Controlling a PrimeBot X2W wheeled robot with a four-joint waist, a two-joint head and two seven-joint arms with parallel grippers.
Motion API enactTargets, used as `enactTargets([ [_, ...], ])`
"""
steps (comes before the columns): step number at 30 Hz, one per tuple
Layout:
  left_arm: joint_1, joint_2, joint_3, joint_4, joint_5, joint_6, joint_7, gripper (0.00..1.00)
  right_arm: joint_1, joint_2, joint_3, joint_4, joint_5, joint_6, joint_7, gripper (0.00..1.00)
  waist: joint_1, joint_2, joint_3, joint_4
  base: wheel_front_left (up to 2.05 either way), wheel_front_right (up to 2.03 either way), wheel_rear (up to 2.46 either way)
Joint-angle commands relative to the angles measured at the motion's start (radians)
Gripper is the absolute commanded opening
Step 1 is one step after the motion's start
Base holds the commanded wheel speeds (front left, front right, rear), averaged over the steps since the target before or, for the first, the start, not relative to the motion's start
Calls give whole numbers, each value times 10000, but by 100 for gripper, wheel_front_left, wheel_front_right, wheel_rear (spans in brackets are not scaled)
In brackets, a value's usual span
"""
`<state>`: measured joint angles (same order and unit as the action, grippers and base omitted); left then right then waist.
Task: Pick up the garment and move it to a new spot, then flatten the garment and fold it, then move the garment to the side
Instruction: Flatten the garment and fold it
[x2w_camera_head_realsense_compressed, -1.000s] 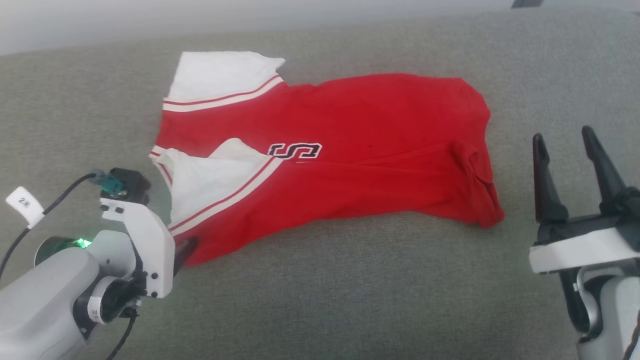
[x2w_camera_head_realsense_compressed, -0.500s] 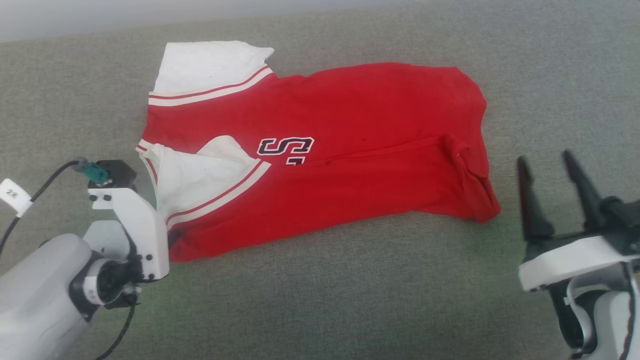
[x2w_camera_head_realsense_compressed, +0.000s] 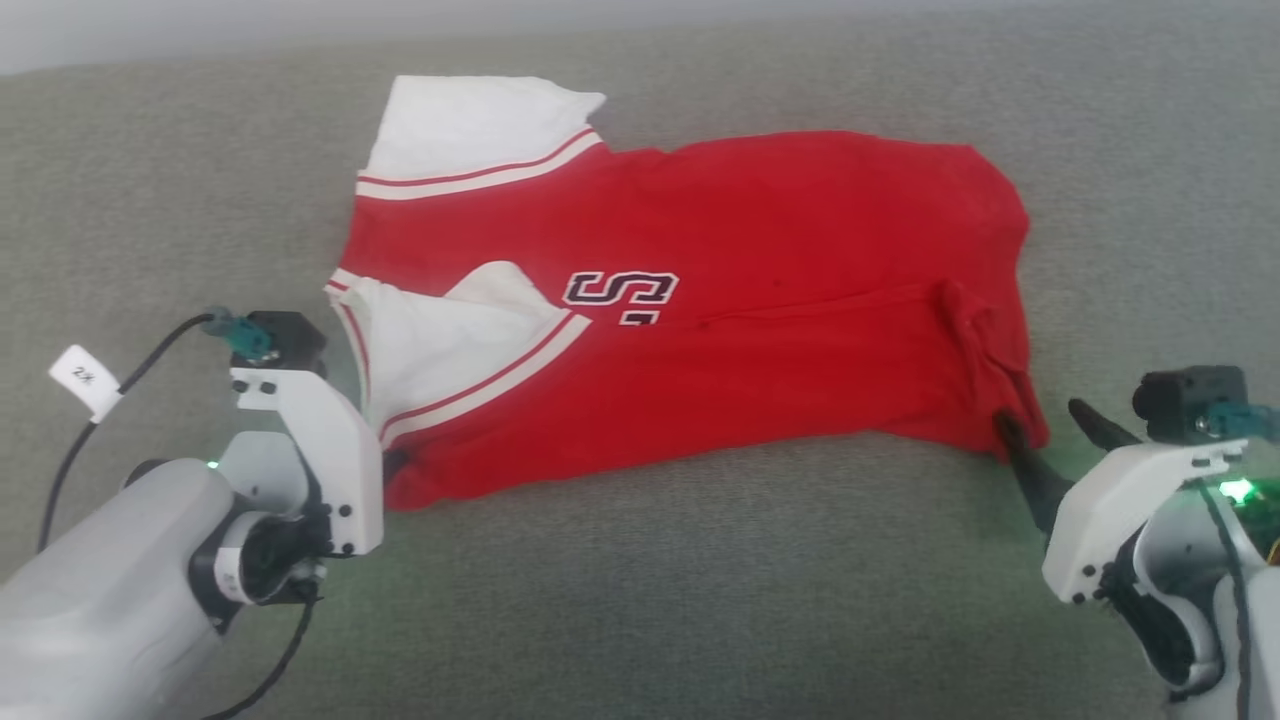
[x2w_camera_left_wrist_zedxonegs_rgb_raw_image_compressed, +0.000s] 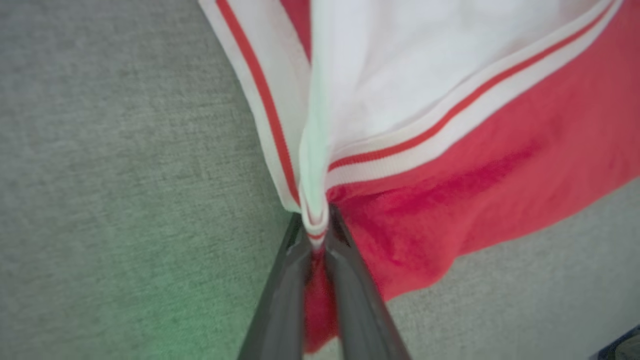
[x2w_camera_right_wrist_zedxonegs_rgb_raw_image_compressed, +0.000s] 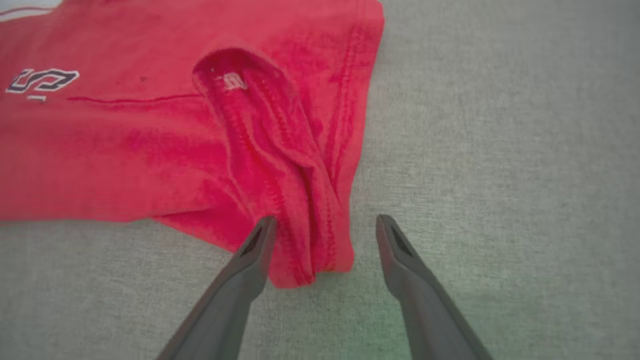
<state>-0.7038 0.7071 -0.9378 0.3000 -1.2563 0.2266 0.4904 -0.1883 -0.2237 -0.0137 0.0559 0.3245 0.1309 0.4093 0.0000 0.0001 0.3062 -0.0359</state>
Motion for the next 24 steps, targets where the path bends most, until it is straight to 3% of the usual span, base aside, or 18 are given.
enactTargets([
  [1,448,-272,-457,127,-18,-82,194,0,-162,-23,-20,-7,30,-5,106,100,0,-1,2,93,0,0,0],
  [12,256,-774,-653,448,229,-530,-44,0,-1087,-184,-190,1137,272,-5,3377,100,0,-1,5,668,0,0,0],
  [13,211,-824,-660,497,263,-578,-74,0,-1149,-184,-229,1251,287,-5,3597,77,0,-1,3,711,0,0,0],
  [14,184,-872,-666,546,285,-640,-139,0,-1214,-235,-218,1341,213,-5,3803,35,0,-1,-5,745,0,0,0],
  [15,159,-903,-681,592,328,-696,-189,0,-1264,-244,-209,1425,216,-5,3999,0,0,-1,-14,771,0,0,0],
  [24,-74,-947,-677,1117,509,-1096,-352,0,-1657,-395,-455,1163,506,-12,4475,0,0,-1,-172,850,0,0,0],
])
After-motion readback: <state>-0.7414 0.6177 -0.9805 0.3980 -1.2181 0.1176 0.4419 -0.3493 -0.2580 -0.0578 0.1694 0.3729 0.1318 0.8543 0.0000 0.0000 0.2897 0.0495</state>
